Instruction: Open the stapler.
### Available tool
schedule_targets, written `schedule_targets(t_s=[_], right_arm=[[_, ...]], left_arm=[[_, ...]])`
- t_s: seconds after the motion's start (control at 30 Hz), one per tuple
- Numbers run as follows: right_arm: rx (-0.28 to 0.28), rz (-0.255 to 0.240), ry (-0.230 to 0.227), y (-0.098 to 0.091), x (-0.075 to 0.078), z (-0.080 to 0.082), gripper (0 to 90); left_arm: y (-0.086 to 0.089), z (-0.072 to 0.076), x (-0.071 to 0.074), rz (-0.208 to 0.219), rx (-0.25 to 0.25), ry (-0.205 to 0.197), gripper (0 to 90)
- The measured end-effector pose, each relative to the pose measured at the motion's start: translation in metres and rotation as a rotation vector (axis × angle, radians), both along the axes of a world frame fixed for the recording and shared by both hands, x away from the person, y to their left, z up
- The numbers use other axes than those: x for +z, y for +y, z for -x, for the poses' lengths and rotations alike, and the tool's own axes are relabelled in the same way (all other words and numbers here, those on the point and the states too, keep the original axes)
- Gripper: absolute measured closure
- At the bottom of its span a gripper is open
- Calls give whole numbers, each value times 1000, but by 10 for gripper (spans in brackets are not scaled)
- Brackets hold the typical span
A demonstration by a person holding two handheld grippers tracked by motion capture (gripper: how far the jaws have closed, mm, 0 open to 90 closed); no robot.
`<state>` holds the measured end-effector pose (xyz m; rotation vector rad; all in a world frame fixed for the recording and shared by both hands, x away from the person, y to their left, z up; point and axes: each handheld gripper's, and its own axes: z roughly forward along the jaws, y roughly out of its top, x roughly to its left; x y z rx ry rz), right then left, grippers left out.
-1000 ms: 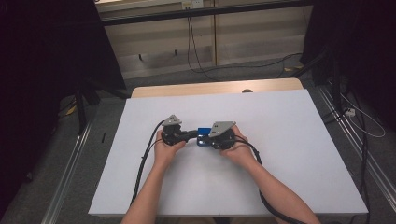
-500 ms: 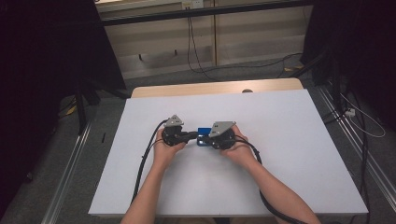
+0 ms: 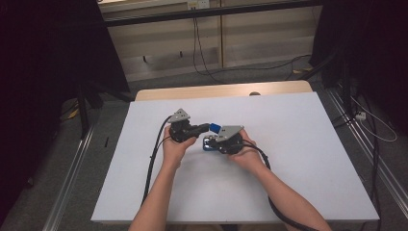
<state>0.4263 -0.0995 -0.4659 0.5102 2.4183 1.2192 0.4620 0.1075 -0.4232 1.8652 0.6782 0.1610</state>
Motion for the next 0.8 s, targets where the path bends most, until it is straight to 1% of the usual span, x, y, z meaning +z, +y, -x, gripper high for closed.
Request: schedule_targets(t_s=[0.07, 0.1, 0.2, 0.23, 0.27, 0.3, 0.33, 0.37, 0.4, 0.43, 0.47, 0.53, 0.57, 0.6, 0.63, 0.73, 0.77, 0.8], right_arm=[[-3, 2, 3, 0, 1, 0, 900], [-2, 13, -7, 1, 1, 1, 900], [-20, 13, 8, 3, 2, 1, 900], [-23, 23, 2, 4, 3, 1, 900], [-23, 23, 2, 4, 3, 1, 900], [-27, 38, -7, 4, 4, 2, 900], [-43, 15, -5, 5, 4, 4, 900], [-70, -12, -14, 5, 5, 5, 900], [-87, -56, -13, 3, 6, 6, 900], [-117, -97, -17, 2, 7, 7, 900], [-137, -110, -28, 1, 7, 7, 900], [-158, -129, -47, 0, 8, 7, 900], [-171, -146, -44, 0, 8, 7, 900], [-171, -146, -44, 0, 8, 7, 900], [-187, -163, -43, 1, 8, 7, 900], [-196, -171, -54, 4, 8, 7, 900], [-204, -164, -59, 5, 8, 8, 900], [-209, -175, -56, 5, 7, 8, 900]], left_arm=[[-1, -1, -2, 3, 3, -3, 900], [-1, -1, -1, 5, 2, -4, 900], [0, -1, 0, 10, 2, -8, 900], [1, -1, 1, 10, 5, -12, 900], [1, -1, 1, 10, 5, -12, 900], [2, -1, 1, 10, 8, -12, 900], [3, -1, 2, 16, 5, -10, 900], [3, -2, 2, 14, 3, -17, 900], [3, -2, 2, 22, 2, -16, 900], [3, -2, 2, 20, 2, -17, 900], [3, -2, 2, 16, 2, -19, 900], [3, -2, 2, 18, 0, -19, 900], [3, -2, 2, 22, -1, -19, 900], [3, -2, 2, 22, -1, -19, 900], [3, -2, 2, 19, 1, -19, 900], [3, -2, 2, 18, 0, -22, 900], [3, -2, 2, 12, 3, -25, 900], [3, -2, 2, 12, 3, -25, 900]])
